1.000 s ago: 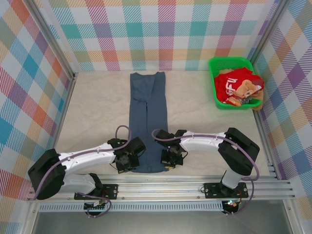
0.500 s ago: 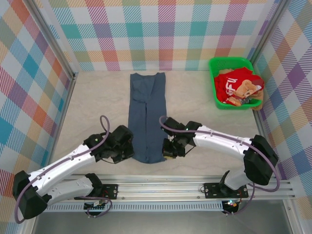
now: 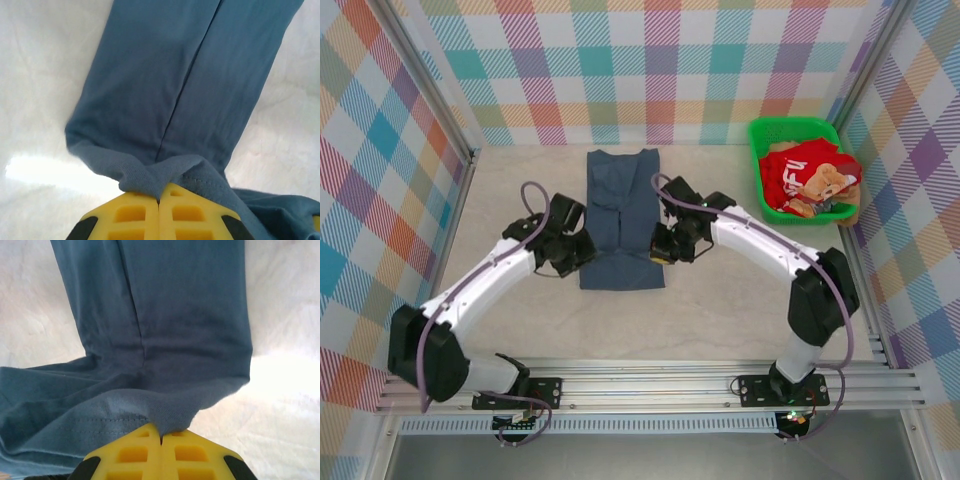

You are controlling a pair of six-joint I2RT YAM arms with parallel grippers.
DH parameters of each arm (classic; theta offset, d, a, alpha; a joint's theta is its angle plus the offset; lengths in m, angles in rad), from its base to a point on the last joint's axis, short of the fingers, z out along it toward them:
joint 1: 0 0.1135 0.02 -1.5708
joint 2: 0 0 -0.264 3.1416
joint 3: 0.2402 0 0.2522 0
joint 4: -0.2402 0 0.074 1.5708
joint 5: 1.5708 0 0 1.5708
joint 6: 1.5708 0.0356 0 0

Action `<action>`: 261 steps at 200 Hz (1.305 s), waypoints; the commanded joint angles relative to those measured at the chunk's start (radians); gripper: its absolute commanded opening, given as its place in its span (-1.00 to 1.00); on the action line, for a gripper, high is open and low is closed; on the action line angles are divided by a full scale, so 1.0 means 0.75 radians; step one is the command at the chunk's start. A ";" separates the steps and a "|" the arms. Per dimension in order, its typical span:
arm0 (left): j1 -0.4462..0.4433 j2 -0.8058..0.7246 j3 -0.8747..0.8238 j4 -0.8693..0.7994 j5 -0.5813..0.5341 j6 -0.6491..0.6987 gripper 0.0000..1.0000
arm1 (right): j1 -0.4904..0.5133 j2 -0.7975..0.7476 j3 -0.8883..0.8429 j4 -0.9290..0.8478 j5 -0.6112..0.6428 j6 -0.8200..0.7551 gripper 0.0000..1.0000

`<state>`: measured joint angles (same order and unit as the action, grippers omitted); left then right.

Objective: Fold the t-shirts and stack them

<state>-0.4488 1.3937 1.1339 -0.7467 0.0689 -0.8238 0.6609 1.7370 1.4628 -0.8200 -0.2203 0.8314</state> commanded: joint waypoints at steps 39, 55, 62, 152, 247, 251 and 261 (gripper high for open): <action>0.136 0.344 0.288 0.089 0.029 0.144 -1.00 | -0.156 0.315 0.361 -0.076 -0.062 -0.167 -1.00; 0.162 0.431 0.351 0.095 0.035 0.159 -1.00 | -0.185 0.406 0.466 -0.088 -0.086 -0.183 -1.00; 0.176 0.466 0.371 0.101 0.047 0.163 -1.00 | -0.197 0.447 0.514 -0.106 -0.089 -0.190 -1.00; 0.262 0.793 0.742 0.022 0.053 0.282 0.01 | -0.294 0.796 0.997 -0.216 -0.083 -0.272 -0.06; 0.244 0.152 -0.297 0.313 0.295 -0.145 -0.01 | -0.181 0.125 -0.182 0.240 -0.155 -0.030 0.01; 0.244 0.153 -0.312 0.339 0.306 -0.155 -0.01 | -0.177 0.118 -0.209 0.259 -0.164 -0.017 0.01; 0.244 0.169 -0.335 0.411 0.336 -0.177 0.00 | -0.171 0.120 -0.261 0.285 -0.180 0.003 0.01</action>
<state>-0.2661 1.5242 0.9340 -0.5941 0.2333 -0.8646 0.5095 1.8359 1.3716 -0.7269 -0.2974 0.7490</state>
